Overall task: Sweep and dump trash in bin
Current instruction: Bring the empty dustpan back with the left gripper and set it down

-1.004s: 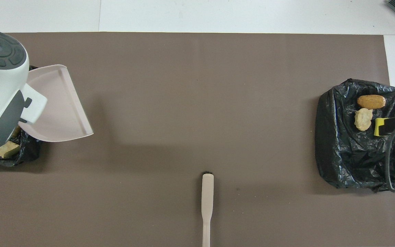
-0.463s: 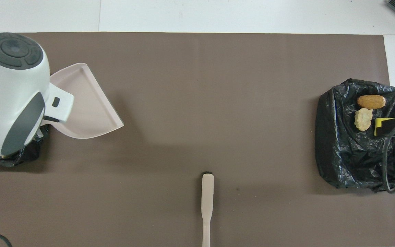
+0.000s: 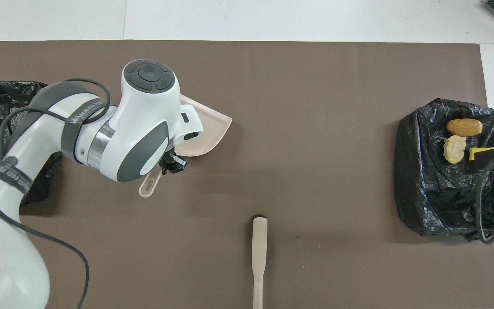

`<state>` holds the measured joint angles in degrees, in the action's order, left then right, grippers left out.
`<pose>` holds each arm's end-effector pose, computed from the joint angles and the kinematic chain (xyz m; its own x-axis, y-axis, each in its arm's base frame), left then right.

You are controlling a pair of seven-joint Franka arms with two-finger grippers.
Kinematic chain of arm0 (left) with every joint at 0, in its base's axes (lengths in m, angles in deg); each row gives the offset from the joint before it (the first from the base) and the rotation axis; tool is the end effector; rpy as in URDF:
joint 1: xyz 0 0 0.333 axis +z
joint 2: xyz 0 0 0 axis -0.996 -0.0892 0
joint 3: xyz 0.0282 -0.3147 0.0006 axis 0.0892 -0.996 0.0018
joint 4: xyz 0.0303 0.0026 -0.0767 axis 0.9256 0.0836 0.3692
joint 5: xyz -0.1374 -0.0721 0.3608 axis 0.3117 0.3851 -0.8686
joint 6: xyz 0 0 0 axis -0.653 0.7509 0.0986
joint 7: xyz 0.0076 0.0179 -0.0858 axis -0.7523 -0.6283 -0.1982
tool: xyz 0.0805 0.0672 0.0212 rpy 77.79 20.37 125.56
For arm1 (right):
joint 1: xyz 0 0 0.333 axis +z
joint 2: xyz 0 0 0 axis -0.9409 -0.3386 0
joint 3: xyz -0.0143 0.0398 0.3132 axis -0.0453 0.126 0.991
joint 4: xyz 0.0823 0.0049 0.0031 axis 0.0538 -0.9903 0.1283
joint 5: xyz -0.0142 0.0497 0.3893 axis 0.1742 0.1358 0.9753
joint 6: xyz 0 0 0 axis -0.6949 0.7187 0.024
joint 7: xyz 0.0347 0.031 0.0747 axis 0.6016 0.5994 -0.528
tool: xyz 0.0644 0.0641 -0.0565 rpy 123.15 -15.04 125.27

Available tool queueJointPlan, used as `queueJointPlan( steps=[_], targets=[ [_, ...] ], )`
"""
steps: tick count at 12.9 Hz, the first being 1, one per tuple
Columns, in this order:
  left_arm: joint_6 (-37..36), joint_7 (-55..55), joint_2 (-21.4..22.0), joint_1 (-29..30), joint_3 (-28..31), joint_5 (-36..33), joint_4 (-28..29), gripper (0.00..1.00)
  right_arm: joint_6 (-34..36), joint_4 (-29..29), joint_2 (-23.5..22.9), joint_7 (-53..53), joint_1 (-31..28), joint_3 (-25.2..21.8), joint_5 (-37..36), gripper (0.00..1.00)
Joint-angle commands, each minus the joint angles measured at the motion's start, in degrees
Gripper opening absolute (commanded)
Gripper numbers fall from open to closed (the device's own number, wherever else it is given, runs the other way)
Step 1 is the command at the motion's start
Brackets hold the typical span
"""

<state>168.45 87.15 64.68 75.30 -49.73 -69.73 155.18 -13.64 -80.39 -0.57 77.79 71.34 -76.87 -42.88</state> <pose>0.5512 -0.3476 0.4209 0.9464 -0.2485 -0.2065 -0.2643 -0.9630 -0.0524 0.5045 -0.0244 0.6571 0.9936 -0.1099 -0.0250 -0.1096 -0.9939 0.0138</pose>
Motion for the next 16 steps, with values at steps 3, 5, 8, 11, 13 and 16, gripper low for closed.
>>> queueJointPlan(
  steps=[3,5,8,11,13,16],
  targets=[
    [4.5,15.4,-12.6,-5.3,-2.4,0.4,-14.1,0.00,0.3,-1.1,1.1,-1.1,-0.4,0.1,0.3,1.00],
    [8.4,17.6,-15.9,-6.9,-2.4,0.3,-16.7,0.00,0.3,-1.1,1.1,-1.2,-0.4,0.1,0.3,1.00],
    [10.6,17.9,-17.9,-7.3,-2.7,0.2,-16.3,0.00,0.3,-1.1,1.1,-1.1,-0.4,0.1,0.3,1.00],
    [11.1,17.7,-17.6,-7.1,-2.9,0.2,-14.9,0.09,0.3,-1.1,1.1,-1.1,-0.4,0.1,0.3,1.00],
    [10.2,17.7,-17.3,-7.3,-2.8,0.1,-14.7,0.41,0.2,-1.1,1.1,-1.1,-0.4,0.2,0.3,1.00],
    [9.8,17.9,-17.2,-7.6,-2.5,-0.5,-14.7,0.93,0.3,-1.1,1.1,-1.1,-0.4,0.2,0.3,1.00]
  ],
)
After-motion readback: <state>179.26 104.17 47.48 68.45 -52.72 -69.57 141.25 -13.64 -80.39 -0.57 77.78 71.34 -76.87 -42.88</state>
